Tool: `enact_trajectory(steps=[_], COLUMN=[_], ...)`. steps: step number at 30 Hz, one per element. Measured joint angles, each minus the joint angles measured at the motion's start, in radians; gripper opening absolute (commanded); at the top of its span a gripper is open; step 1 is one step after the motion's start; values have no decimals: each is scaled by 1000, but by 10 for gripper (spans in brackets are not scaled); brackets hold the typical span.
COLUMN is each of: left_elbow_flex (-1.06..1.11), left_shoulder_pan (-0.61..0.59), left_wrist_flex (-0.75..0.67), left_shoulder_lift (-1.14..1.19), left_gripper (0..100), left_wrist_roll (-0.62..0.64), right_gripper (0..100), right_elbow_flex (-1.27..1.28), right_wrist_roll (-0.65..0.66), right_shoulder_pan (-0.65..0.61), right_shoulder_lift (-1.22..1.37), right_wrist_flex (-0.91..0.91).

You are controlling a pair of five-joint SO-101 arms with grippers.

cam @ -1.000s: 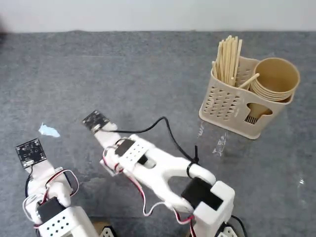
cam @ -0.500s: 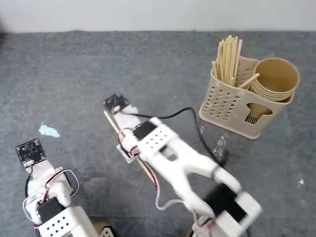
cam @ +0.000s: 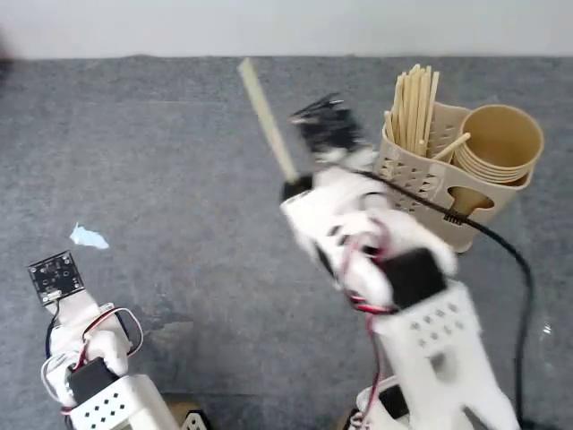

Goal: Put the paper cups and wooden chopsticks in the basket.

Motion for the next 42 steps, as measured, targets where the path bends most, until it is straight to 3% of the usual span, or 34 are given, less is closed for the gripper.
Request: enact_trajectory(steps=[8, 16, 19, 26, 33, 42], left_elbow_flex=[0, 0, 0, 0, 0, 0], left_shoulder_pan=[0, 0, 0, 0, 0, 0], left_wrist_flex=[0, 0, 0, 0, 0, 0], left_shoulder_lift=[0, 0, 0, 0, 0, 0], left_gripper=[13, 13, 13, 13, 13, 13], left_wrist_roll=[0, 0, 0, 0, 0, 0], right_gripper=[7, 7, 7, 23, 263, 266], right_elbow_flex=[46, 381, 457, 597, 643, 643], right_wrist_roll=[21, 31, 31, 31, 31, 31], right_shoulder_pan=[255, 370, 390, 431, 430, 430], right_shoulder_lift=[-60, -60, -60, -60, -60, -135], right_wrist_flex=[-377, -1031, -1194, -1263, -1264, -1263])
